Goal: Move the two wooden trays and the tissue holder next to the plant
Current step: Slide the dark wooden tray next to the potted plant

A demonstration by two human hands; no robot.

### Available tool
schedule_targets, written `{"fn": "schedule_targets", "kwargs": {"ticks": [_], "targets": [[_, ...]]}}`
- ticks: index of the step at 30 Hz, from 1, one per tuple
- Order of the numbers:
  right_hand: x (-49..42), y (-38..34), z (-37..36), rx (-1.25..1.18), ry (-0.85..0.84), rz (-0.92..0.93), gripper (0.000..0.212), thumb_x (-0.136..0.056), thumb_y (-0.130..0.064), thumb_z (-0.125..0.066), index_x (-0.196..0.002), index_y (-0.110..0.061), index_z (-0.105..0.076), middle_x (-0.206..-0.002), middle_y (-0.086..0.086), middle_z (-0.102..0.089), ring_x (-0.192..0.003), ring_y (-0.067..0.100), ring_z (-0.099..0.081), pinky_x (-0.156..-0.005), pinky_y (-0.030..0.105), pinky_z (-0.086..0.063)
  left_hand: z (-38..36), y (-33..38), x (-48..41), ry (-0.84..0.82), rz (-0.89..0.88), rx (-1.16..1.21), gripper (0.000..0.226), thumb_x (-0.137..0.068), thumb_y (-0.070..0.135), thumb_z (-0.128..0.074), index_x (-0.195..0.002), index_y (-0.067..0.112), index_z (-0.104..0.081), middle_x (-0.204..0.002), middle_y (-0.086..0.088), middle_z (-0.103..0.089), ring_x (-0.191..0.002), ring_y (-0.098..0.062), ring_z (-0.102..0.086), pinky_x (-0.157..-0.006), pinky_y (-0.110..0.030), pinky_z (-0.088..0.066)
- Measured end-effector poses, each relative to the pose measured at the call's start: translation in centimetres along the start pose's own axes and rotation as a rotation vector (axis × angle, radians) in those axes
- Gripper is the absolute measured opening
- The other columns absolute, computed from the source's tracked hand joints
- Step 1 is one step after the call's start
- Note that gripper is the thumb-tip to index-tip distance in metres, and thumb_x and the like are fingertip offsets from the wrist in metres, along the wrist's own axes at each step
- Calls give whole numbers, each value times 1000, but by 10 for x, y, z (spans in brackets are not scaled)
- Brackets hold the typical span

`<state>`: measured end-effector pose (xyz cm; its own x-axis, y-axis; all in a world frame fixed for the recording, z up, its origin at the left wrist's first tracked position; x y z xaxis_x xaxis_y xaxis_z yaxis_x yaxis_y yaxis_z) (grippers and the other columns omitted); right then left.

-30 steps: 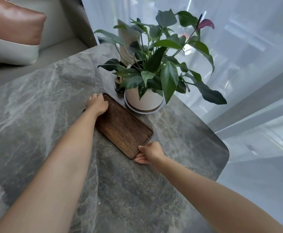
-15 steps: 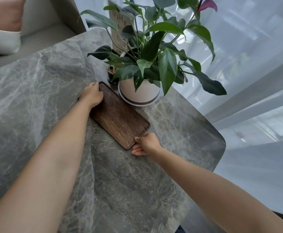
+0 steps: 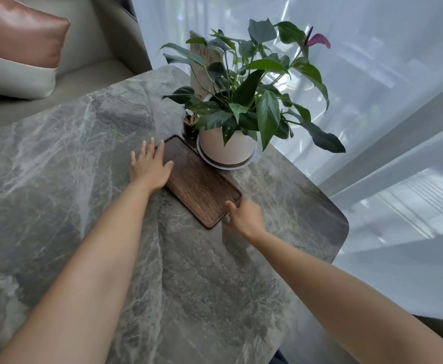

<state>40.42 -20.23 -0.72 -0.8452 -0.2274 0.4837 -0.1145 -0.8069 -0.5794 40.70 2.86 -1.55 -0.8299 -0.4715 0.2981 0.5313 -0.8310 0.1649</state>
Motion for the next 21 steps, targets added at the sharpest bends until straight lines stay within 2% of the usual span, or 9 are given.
{"fn": "schedule_targets", "kwargs": {"ticks": [2, 4, 6, 8, 11, 14, 21], "targets": [[10, -16, 5, 143, 29, 115, 35, -95, -37, -37, -97, -3, -47, -87, 15, -56, -81, 32, -54, -66, 39, -41, 3, -13, 16, 24, 0, -42, 62, -99, 40, -26, -150, 18, 1, -161, -6, 7, -148, -23, 9, -120, -46, 5], [19, -35, 5, 212, 15, 197, 46, -95, -40, -35, -121, -2, -39, -116, 22, -55, -103, 37, -54, -78, 43, -43, 7, -29, 35, 57, 7, -85, 61, -99, 40, -24, -150, 19, 2, -161, -6, 8, -148, -22, 10, -120, -46, 6], [29, -54, 1, 262, 2, 269, 62, -95, -42, -34, -140, -3, -19, -142, 22, -36, -127, 38, -40, -96, 46, -40, 12, -47, 57, 84, 36, -119, 60, -100, 40, -22, -150, 19, 4, -161, -6, 9, -148, -22, 10, -120, -45, 5], [38, -74, -5, 342, 10, 352, 70, -95, -44, -31, -145, -3, -3, -153, 19, -17, -138, 35, -23, -109, 46, -29, 19, -67, 80, 106, 77, -150, 60, -100, 39, -19, -150, 19, 6, -161, -5, 10, -148, -21, 10, -121, -44, 3], [57, -103, -18, 459, 66, 482, 73, -95, -47, -27, -145, -3, 4, -157, 17, -3, -144, 30, -7, -117, 42, -16, 31, -100, 117, 139, 137, -161, 59, -100, 38, -19, -150, 18, 5, -161, -4, 9, -148, -20, 9, -121, -43, 2], [83, -133, -38, 521, 78, 585, 75, -94, -48, -26, -145, -5, 9, -157, 15, 8, -145, 27, 4, -119, 43, -8, 40, -137, 155, 166, 194, -134, 60, -100, 38, -22, -150, 17, 3, -161, -4, 8, -149, -18, 8, -121, -42, 3], [157, -195, -112, 638, 18, 832, 78, -93, -51, -24, -142, -10, 21, -154, 13, 22, -143, 25, 17, -118, 41, 3, 55, -233, 255, 236, 361, -78, 60, -100, 38, -21, -150, 17, 5, -161, -4, 10, -148, -18, 9, -121, -42, 4]]}}
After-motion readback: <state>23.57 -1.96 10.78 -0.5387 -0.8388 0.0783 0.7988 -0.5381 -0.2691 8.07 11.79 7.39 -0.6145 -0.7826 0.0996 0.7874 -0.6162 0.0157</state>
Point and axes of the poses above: each hand's wrist, its own x-axis away from the middle knuckle, its own z-axis out of the back of the hand, y = z × x, the point moved 3 cm from there along -x, towards the middle knuckle
